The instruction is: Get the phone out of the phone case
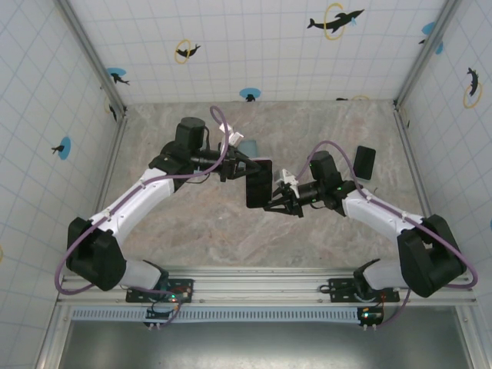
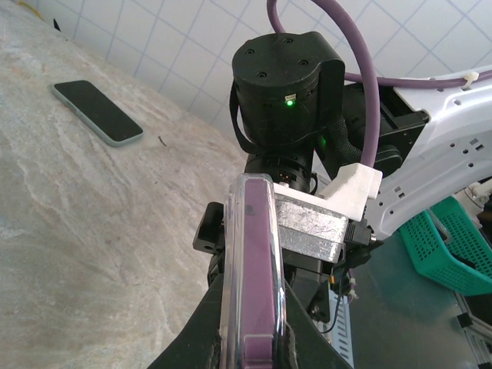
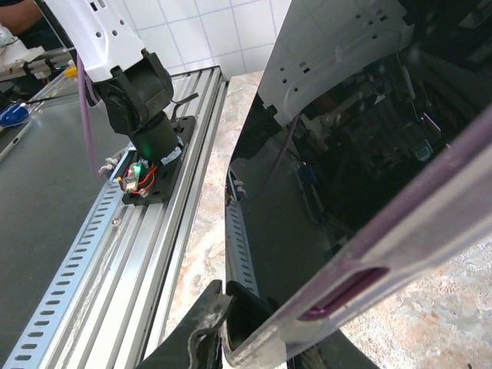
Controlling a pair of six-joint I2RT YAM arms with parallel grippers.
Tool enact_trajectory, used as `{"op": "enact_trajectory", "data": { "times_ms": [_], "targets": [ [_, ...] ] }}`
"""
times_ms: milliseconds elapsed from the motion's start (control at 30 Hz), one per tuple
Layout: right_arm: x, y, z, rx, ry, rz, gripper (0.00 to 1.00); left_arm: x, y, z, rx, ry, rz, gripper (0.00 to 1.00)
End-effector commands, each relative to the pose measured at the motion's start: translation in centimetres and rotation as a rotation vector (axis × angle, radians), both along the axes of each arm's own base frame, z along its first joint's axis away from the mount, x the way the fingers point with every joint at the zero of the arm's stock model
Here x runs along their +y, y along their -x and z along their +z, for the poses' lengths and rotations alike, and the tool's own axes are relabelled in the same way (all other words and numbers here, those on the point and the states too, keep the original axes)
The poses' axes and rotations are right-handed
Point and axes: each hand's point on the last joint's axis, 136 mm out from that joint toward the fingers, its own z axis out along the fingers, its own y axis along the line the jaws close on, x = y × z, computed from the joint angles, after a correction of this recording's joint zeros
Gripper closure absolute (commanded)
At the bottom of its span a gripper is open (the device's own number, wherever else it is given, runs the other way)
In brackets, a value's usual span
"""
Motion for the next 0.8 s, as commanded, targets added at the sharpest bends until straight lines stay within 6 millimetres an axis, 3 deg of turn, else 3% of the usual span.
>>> {"op": "enact_trajectory", "data": {
  "times_ms": [0,333,500,767],
  "targets": [
    [0.37,0.19,1.21,-0.039,-0.029,0.041,0.76,0.15,0.38,3.06,-0.105,0.062,-0.024,0.95],
    [-0.3,0.24,0.88,-0.046,-0.028,0.031,0.75,0.25,-0.06,3.16,-0.11,0.061,-0.015,0.96],
    [-0.44,0.22,0.83,-0.04,-0.032,0.029,0.7,0.26,-0.16,3.12,-0.11,0.062,-0.013,0.96],
    [-0.4,0.25,0.42,-0.033,-0.026,0.036,0.73,0.27,-0.21,3.27,-0.106,0.066,-0.011,0.97]
  ]
}}
